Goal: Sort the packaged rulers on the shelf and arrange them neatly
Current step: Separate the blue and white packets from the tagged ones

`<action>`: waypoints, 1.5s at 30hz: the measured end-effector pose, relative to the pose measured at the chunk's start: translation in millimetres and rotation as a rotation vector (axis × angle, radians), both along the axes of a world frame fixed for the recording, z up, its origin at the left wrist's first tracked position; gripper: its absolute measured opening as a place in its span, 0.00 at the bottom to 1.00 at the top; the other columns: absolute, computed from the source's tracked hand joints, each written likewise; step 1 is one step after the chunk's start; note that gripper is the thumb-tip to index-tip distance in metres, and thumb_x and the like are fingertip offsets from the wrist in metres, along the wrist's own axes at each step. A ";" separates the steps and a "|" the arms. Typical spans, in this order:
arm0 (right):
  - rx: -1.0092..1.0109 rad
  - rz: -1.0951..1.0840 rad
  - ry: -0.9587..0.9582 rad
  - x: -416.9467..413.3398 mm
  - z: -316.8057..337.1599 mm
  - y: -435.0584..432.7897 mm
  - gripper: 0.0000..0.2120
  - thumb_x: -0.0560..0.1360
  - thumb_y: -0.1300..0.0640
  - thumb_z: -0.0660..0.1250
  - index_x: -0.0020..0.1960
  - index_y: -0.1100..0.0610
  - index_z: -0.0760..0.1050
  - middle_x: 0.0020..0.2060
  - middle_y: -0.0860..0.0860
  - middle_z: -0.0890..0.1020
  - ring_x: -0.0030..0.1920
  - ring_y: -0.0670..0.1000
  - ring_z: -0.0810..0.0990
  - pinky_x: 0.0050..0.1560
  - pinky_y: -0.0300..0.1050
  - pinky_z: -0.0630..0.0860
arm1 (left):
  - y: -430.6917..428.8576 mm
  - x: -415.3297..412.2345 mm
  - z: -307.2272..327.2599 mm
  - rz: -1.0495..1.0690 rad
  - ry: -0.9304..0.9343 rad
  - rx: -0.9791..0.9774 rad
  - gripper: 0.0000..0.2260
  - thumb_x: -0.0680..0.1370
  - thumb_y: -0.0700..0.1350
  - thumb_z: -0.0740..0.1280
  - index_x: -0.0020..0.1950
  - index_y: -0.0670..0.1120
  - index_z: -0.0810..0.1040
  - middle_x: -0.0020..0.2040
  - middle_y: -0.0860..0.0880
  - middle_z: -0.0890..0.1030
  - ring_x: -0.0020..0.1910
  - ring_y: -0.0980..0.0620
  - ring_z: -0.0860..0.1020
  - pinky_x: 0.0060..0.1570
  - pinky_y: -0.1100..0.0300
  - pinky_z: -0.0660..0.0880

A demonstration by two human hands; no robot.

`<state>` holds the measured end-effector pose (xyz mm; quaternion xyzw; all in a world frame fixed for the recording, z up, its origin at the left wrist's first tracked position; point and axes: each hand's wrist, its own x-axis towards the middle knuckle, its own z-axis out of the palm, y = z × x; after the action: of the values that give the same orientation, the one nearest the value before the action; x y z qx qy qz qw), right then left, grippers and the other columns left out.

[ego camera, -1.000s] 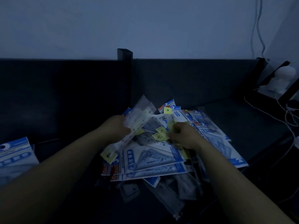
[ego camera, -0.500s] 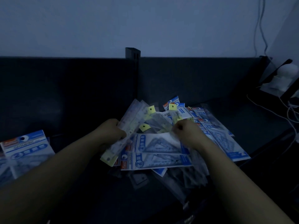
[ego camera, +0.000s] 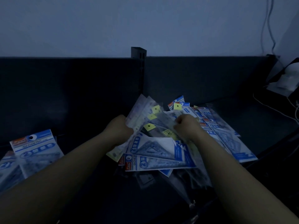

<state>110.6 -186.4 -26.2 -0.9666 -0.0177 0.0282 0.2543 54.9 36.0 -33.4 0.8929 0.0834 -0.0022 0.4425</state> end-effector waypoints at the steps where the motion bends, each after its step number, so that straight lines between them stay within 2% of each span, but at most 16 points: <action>1: -0.027 0.033 0.031 2.3 -1.1 2.1 0.05 0.75 0.58 0.66 0.46 0.59 0.78 0.42 0.56 0.79 0.43 0.55 0.77 0.40 0.42 0.69 | -0.3 1.8 -0.5 -0.001 0.005 0.004 0.07 0.77 0.39 0.64 0.53 0.41 0.70 0.49 0.45 0.74 0.47 0.48 0.73 0.34 0.62 0.67; 4: -0.017 0.073 0.049 7.5 -0.7 3.7 0.20 0.73 0.57 0.70 0.63 0.59 0.75 0.59 0.57 0.79 0.57 0.56 0.77 0.51 0.44 0.73 | 0.5 7.1 -3.1 -0.012 0.013 0.001 0.07 0.76 0.39 0.64 0.52 0.41 0.70 0.50 0.43 0.74 0.47 0.48 0.73 0.35 0.61 0.68; 6: 0.037 0.072 0.071 9.9 2.2 2.5 0.24 0.72 0.58 0.71 0.67 0.61 0.72 0.63 0.57 0.77 0.59 0.56 0.77 0.57 0.46 0.73 | 2.1 9.6 -4.7 -0.019 0.016 -0.017 0.06 0.76 0.38 0.64 0.52 0.41 0.70 0.49 0.44 0.74 0.46 0.48 0.74 0.36 0.60 0.69; 9: 0.020 0.075 0.127 14.3 4.9 0.7 0.15 0.70 0.60 0.72 0.55 0.64 0.79 0.52 0.59 0.81 0.46 0.54 0.79 0.48 0.47 0.76 | 4.4 10.9 -5.6 -0.026 0.023 -0.030 0.06 0.77 0.38 0.64 0.52 0.42 0.70 0.44 0.49 0.73 0.40 0.54 0.72 0.32 0.62 0.67; 12: -0.027 0.107 0.171 15.6 8.0 0.4 0.09 0.69 0.57 0.72 0.43 0.63 0.77 0.37 0.56 0.79 0.38 0.52 0.76 0.35 0.42 0.71 | 4.9 11.5 -5.4 -0.030 0.030 -0.043 0.06 0.77 0.38 0.64 0.52 0.43 0.70 0.43 0.50 0.73 0.39 0.55 0.72 0.31 0.62 0.67; 17: -0.109 0.163 0.227 15.1 12.3 2.4 0.14 0.70 0.53 0.72 0.50 0.62 0.77 0.40 0.54 0.79 0.36 0.50 0.76 0.32 0.40 0.71 | 8.6 9.7 -4.0 -0.040 0.022 -0.046 0.05 0.77 0.38 0.64 0.51 0.43 0.70 0.45 0.48 0.74 0.40 0.55 0.73 0.32 0.62 0.67; 20: -0.038 0.142 0.183 17.0 15.6 -2.1 0.07 0.73 0.55 0.71 0.42 0.58 0.75 0.34 0.51 0.77 0.34 0.49 0.76 0.28 0.38 0.68 | 15.1 7.2 0.2 -0.040 0.017 -0.058 0.04 0.77 0.39 0.64 0.49 0.44 0.71 0.44 0.49 0.75 0.40 0.55 0.73 0.32 0.62 0.68; 24: 0.084 0.090 0.155 20.8 22.0 -8.0 0.05 0.73 0.57 0.71 0.43 0.58 0.76 0.36 0.50 0.76 0.34 0.46 0.73 0.31 0.38 0.66 | 23.5 4.1 9.1 -0.026 0.003 -0.047 0.05 0.76 0.39 0.65 0.45 0.47 0.70 0.45 0.47 0.76 0.41 0.52 0.75 0.32 0.61 0.68; 27: 0.057 0.158 0.162 19.9 21.7 -2.3 0.05 0.73 0.58 0.70 0.42 0.59 0.78 0.38 0.53 0.80 0.37 0.51 0.78 0.34 0.38 0.69 | 28.2 1.5 12.5 -0.012 -0.012 -0.032 0.06 0.76 0.39 0.65 0.44 0.47 0.70 0.44 0.47 0.76 0.40 0.52 0.75 0.32 0.61 0.69; 29: -0.034 0.233 0.215 17.3 17.2 4.9 0.13 0.71 0.53 0.72 0.50 0.61 0.79 0.45 0.57 0.82 0.42 0.54 0.79 0.39 0.41 0.72 | 30.8 -1.4 12.5 -0.007 -0.013 -0.026 0.04 0.76 0.39 0.66 0.47 0.45 0.72 0.45 0.47 0.76 0.40 0.53 0.75 0.33 0.61 0.69; 31: -0.123 0.272 0.252 14.5 13.5 10.7 0.20 0.68 0.50 0.74 0.54 0.59 0.77 0.48 0.54 0.79 0.43 0.51 0.76 0.40 0.41 0.70 | 32.7 -4.4 11.7 -0.002 -0.009 -0.017 0.05 0.76 0.39 0.66 0.51 0.43 0.72 0.46 0.46 0.77 0.40 0.52 0.75 0.33 0.61 0.69; 34: -0.150 0.273 0.274 15.4 12.3 12.7 0.24 0.67 0.48 0.75 0.57 0.59 0.74 0.49 0.51 0.76 0.46 0.51 0.75 0.41 0.42 0.70 | 34.6 -7.8 11.5 0.005 -0.001 -0.021 0.05 0.76 0.39 0.65 0.46 0.47 0.71 0.44 0.48 0.76 0.39 0.53 0.75 0.31 0.62 0.68; 36: -0.146 0.263 0.277 17.3 12.1 11.3 0.24 0.65 0.48 0.77 0.55 0.59 0.75 0.47 0.52 0.77 0.47 0.52 0.76 0.42 0.43 0.71 | 35.9 -8.9 11.5 0.010 0.001 -0.015 0.07 0.76 0.39 0.65 0.44 0.49 0.70 0.43 0.49 0.76 0.39 0.54 0.75 0.31 0.62 0.68; 39: -0.140 0.273 0.283 19.3 10.1 9.9 0.22 0.63 0.48 0.78 0.49 0.60 0.78 0.44 0.52 0.80 0.46 0.54 0.78 0.40 0.44 0.73 | 36.3 -9.2 11.7 0.012 0.009 -0.031 0.05 0.76 0.39 0.66 0.49 0.46 0.71 0.45 0.48 0.77 0.41 0.53 0.76 0.33 0.61 0.70; 42: -0.145 0.278 0.262 20.3 11.0 8.8 0.20 0.66 0.47 0.76 0.50 0.60 0.78 0.48 0.53 0.81 0.46 0.52 0.78 0.45 0.45 0.74 | 35.2 -10.5 11.5 0.009 0.014 -0.041 0.06 0.77 0.39 0.65 0.53 0.43 0.71 0.45 0.48 0.76 0.40 0.53 0.75 0.32 0.61 0.70; 45: -0.119 0.298 0.296 15.0 16.2 9.4 0.21 0.66 0.46 0.76 0.52 0.58 0.77 0.47 0.51 0.80 0.45 0.50 0.77 0.40 0.43 0.73 | 34.9 -12.2 10.5 0.021 0.014 -0.057 0.05 0.77 0.39 0.65 0.51 0.44 0.71 0.45 0.47 0.76 0.40 0.53 0.75 0.32 0.61 0.70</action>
<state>125.6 -177.0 -10.0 -0.9519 -0.1213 0.2083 0.1894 42.7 70.9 -22.9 0.8788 0.0956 -0.0060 0.4674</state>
